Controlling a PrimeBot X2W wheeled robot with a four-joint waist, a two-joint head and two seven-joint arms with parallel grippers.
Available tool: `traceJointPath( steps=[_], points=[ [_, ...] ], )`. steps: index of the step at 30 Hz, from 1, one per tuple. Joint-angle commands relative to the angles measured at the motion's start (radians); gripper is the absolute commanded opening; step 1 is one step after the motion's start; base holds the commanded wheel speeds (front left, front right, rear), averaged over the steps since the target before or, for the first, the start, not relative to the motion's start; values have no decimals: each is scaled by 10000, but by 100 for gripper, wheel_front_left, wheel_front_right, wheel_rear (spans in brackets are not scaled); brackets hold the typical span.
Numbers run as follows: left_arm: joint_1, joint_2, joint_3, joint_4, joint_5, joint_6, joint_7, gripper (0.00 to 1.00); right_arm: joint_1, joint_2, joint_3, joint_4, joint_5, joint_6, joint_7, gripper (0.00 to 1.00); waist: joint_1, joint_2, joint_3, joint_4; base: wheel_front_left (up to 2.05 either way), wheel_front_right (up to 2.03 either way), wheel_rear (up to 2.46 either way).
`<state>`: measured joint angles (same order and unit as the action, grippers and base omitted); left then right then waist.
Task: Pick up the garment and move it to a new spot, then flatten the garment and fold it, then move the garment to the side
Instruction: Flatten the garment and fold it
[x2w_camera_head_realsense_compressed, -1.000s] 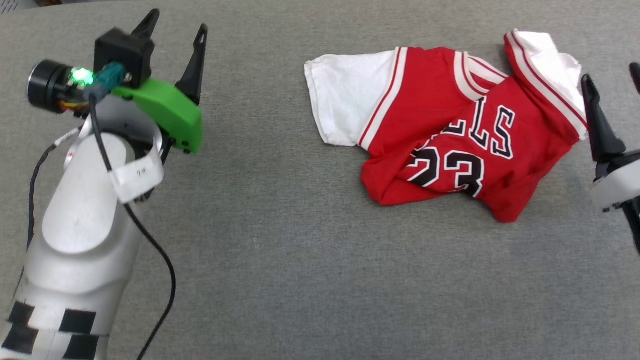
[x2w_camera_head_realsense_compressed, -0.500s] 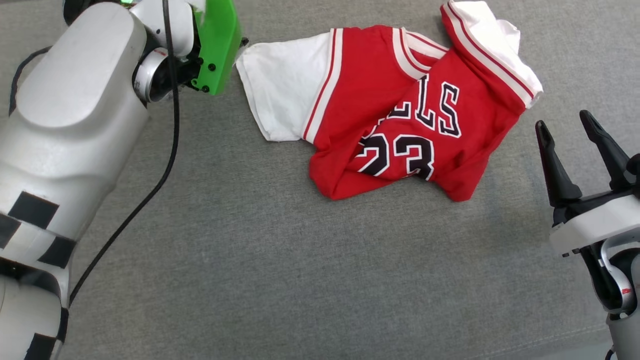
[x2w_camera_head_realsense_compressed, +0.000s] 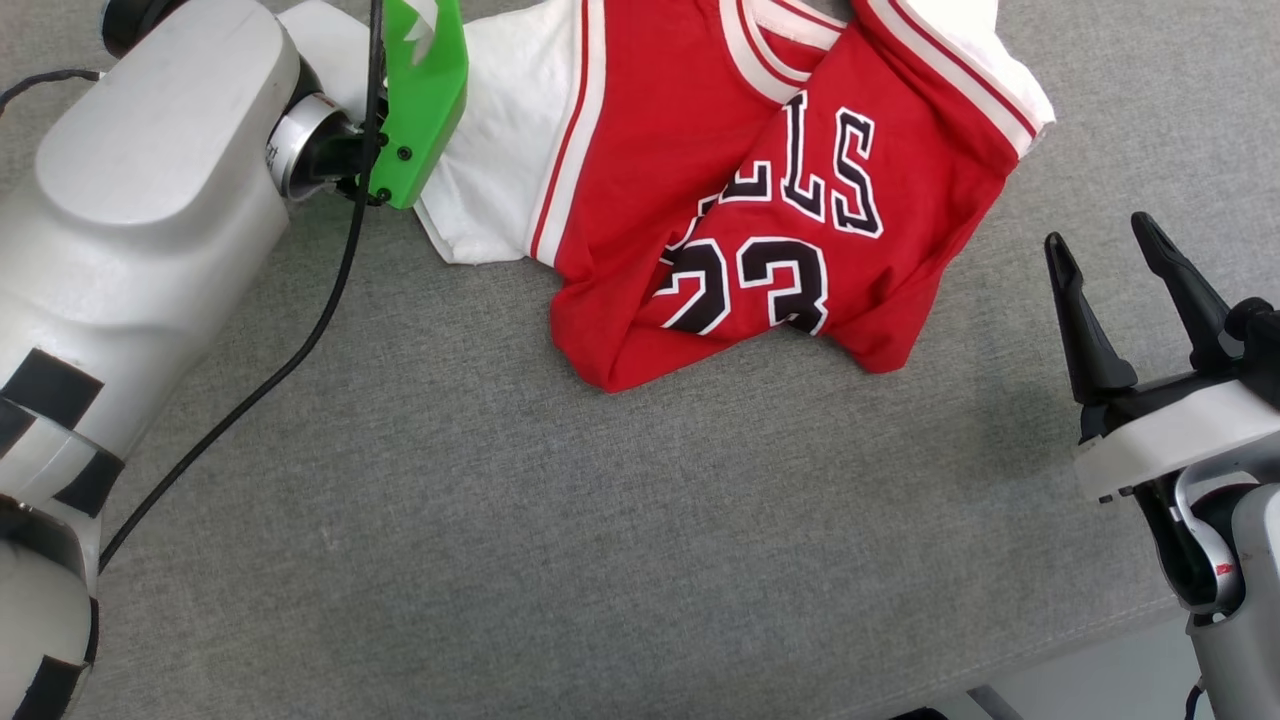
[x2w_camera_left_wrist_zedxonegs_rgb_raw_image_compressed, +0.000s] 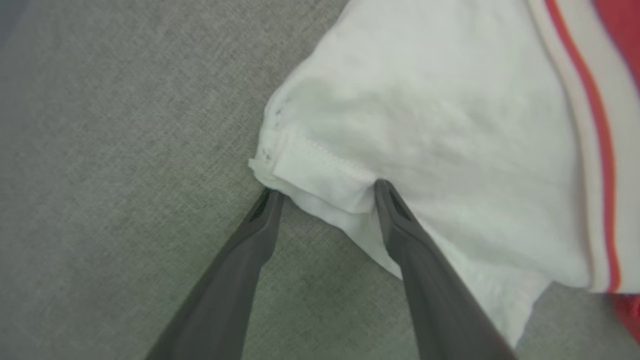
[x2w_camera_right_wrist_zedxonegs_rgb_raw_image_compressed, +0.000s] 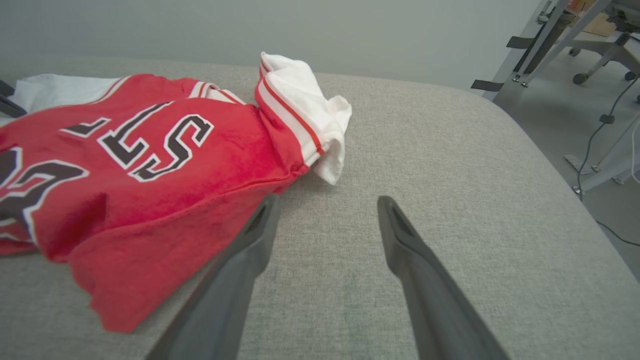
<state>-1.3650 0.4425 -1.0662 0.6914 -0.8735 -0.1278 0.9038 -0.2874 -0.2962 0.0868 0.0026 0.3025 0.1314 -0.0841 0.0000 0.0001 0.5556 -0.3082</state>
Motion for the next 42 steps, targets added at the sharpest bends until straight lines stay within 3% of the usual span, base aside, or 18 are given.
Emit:
traceJointPath(
  steps=[1, 8, 9, 12, 18, 19, 23, 29, 31, 36, 42],
  points=[
    [704, 85, -493, 177, -244, -28, 72, 0, -204, 18, 38, 49, 22, -7, -93, 100, 0, -1, -6, 23, 0, 0, 0],
    [422, 425, -888, -490, -982, -28, -1449, 0, -71, -195, -299, 193, -60, -7, -108, 100, 0, -1, -532, 733, 0, 0, 0],
    [403, 654, -946, -752, -1302, -28, -2031, 0, 128, -274, -520, 193, -68, -7, -33, 100, 0, -1, -868, 1115, 0, 0, 0],
    [445, 1087, -1050, -846, -1537, -28, -2402, 0, 327, -328, -706, 171, -70, -7, 68, 100, 0, -1, -1148, 1457, 0, 0, 0],
    [856, 2022, -1054, -453, -1818, -28, -2822, 0, 555, -344, -845, 98, -75, -7, 250, 100, 0, -1, -1438, 1800, 0, 0, 0],
    [1214, 2407, -1002, -109, -1932, -17, -3034, 0, 605, -351, -848, 71, -67, -7, 303, 100, 0, -1, -1460, 1818, 0, 0, 0],
    [1784, 2565, -954, 286, -2193, 77, -3206, 0, 617, -390, -775, 61, -36, -7, 390, 100, 0, -1, -1393, 1751, 0, 0, 0],
    [2272, 2314, -858, 745, -2325, 164, -3894, 0, 528, -556, -752, -41, -12, -7, 586, 100, 0, -1, -1409, 1694, 0, 0, 0],
    [2330, 2194, -864, 850, -2122, 238, -4475, 100, 492, -664, -746, -141, -39, -7, 654, 100, 0, -1, -1556, 1734, 0, 0, 0],
    [2456, 2003, -755, 798, -1326, 612, -6948, 100, 294, -1101, -744, -596, -40, -7, 890, 100, 0, -1, -2142, 1943, 0, 0, 0],
    [3122, 1839, -344, 112, -747, 1689, -10079, 100, -331, -2159, -398, -1235, 306, -7, 1700, 100, 0, -1, -2755, 2384, 0, 0, 0]
  ],
)
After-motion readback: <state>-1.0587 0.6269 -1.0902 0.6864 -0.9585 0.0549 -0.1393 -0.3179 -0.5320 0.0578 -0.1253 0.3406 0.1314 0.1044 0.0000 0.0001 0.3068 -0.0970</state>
